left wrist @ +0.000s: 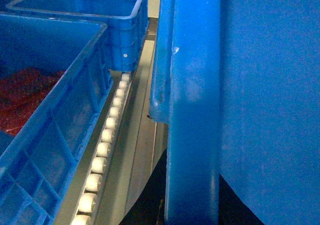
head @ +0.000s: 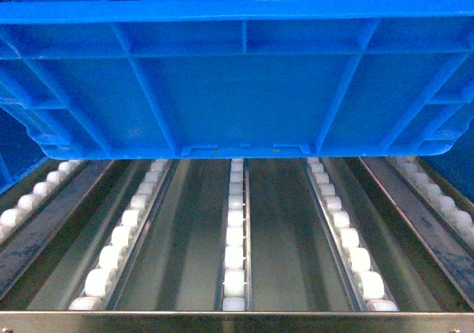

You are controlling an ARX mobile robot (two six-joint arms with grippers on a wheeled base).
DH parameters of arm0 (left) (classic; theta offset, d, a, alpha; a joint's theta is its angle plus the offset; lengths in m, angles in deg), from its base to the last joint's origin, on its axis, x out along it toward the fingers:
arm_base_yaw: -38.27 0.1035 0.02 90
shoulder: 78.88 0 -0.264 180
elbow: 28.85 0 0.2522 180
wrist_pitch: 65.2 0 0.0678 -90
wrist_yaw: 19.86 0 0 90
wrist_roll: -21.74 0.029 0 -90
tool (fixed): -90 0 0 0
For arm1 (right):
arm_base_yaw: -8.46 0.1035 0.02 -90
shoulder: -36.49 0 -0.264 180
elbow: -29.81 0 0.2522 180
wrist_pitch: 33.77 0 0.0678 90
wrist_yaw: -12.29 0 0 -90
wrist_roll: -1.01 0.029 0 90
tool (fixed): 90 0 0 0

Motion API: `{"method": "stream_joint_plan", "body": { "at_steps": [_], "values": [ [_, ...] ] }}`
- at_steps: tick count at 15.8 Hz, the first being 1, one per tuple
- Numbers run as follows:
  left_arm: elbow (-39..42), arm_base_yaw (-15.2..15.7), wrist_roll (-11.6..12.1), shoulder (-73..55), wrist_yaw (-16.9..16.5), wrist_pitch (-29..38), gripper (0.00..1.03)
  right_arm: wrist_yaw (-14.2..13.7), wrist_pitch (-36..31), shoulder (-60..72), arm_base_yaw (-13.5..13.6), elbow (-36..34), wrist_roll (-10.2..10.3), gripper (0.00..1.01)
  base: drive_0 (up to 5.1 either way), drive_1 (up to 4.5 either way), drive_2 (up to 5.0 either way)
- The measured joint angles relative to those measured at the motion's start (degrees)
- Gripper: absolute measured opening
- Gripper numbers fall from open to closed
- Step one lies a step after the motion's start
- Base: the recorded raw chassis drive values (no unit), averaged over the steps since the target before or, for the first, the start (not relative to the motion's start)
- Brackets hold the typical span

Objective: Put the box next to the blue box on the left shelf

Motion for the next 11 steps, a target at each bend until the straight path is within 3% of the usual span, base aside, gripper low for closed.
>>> {"method": "stream_joint_plan", "body": {
  "at_steps": [11],
  "values": [
    [0.00, 0.00, 0.02, 0.00, 0.00, 0.00, 0.08, 0.00, 0.00, 0.00, 0.00, 0.00, 0.00, 0.08, 0.0, 0.00, 0.0]
  ]
}}
